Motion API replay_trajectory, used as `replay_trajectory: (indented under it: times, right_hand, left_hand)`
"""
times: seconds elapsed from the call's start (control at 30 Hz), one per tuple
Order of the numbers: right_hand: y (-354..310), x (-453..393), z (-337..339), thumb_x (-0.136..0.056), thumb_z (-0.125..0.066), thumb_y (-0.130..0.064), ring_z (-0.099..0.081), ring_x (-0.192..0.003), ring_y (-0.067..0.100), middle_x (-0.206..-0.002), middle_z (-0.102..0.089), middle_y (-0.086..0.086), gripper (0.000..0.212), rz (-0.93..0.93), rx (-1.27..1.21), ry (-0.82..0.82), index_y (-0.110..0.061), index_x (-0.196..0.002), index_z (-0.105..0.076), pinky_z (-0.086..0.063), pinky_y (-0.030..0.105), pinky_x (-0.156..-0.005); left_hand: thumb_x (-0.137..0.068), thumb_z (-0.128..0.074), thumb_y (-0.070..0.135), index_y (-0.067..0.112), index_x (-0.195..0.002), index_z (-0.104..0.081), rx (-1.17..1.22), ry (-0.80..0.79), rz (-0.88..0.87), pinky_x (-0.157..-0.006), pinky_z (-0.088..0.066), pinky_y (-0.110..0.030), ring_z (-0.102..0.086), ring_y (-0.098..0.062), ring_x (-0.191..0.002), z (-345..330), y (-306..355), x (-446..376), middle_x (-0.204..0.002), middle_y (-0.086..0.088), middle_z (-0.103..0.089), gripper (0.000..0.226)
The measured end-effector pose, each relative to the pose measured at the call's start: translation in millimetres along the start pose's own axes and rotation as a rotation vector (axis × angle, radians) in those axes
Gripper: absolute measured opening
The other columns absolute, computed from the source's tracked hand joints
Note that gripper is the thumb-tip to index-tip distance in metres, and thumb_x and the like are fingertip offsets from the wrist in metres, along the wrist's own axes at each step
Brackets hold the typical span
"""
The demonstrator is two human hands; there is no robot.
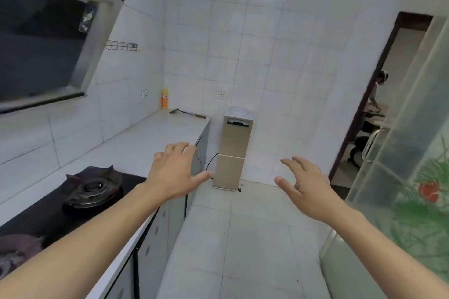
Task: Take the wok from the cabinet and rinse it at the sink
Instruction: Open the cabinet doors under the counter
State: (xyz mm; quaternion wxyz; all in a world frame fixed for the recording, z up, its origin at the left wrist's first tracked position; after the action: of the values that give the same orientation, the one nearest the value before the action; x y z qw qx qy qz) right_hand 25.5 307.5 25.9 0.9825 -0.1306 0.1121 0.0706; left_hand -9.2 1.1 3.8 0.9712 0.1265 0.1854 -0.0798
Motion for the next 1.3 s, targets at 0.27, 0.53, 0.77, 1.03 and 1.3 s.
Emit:
replay_trajectory:
  times: [0.27,0.53,0.77,1.03,1.3]
  right_hand:
    - [3,-36,-20,-0.095,-0.034,-0.06,-0.017,-0.145,0.021,-0.158,-0.021,0.002,0.061,0.021,0.043,-0.026,-0.031,-0.148,-0.028,-0.022,0.046,-0.114]
    - [52,-113,-56,-0.095,-0.034,-0.059,-0.014,-0.146,0.022,-0.158,-0.022,0.003,0.06,0.086,-0.05,-0.016,-0.03,-0.148,-0.029,-0.022,0.048,-0.112]
    - [91,-215,-68,-0.094,-0.032,-0.06,-0.016,-0.145,0.024,-0.157,-0.023,0.005,0.061,0.17,-0.101,-0.04,-0.03,-0.147,-0.03,-0.023,0.049,-0.112]
    - [114,-313,-84,-0.095,-0.034,-0.058,-0.014,-0.145,0.024,-0.157,-0.023,0.003,0.059,0.23,-0.115,-0.047,-0.03,-0.147,-0.03,-0.022,0.047,-0.113]
    - [121,-411,-123,-0.095,-0.033,-0.058,-0.014,-0.145,0.023,-0.158,-0.022,0.003,0.059,0.231,-0.076,-0.068,-0.032,-0.148,-0.028,-0.021,0.047,-0.113]
  left_hand:
    - [-0.083,-0.043,0.075,0.022,-0.141,-0.039,-0.016,-0.029,0.019,-0.107,-0.034,-0.046,-0.033,-0.024,-0.136,-31,-17,-28,-0.15,-0.001,-0.037,0.078]
    - [-0.083,-0.046,0.073,0.022,-0.139,-0.04,-0.092,-0.074,0.052,-0.106,-0.035,-0.047,-0.035,-0.025,-0.135,-69,2,-93,-0.148,-0.001,-0.039,0.077]
    - [-0.084,-0.046,0.072,0.022,-0.142,-0.039,-0.134,-0.052,0.131,-0.106,-0.034,-0.046,-0.033,-0.025,-0.136,-87,17,-175,-0.149,0.0,-0.037,0.077]
    - [-0.084,-0.047,0.071,0.022,-0.141,-0.039,-0.139,-0.045,0.191,-0.106,-0.034,-0.045,-0.034,-0.024,-0.135,-121,5,-249,-0.148,0.001,-0.038,0.075]
    - [-0.084,-0.047,0.071,0.022,-0.141,-0.039,-0.11,-0.062,0.178,-0.105,-0.035,-0.045,-0.034,-0.025,-0.135,-184,-32,-342,-0.149,0.001,-0.037,0.075]
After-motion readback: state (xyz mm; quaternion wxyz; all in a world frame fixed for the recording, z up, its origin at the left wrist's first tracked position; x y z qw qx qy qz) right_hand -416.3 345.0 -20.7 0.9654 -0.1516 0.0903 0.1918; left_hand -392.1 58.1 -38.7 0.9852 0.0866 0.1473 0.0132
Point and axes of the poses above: each hand's wrist, its own x-axis away from the middle knuckle, its own z-axis out of the back of the hand, y = z × x, the point moved 1 cm from there along -x, towards the middle knuckle
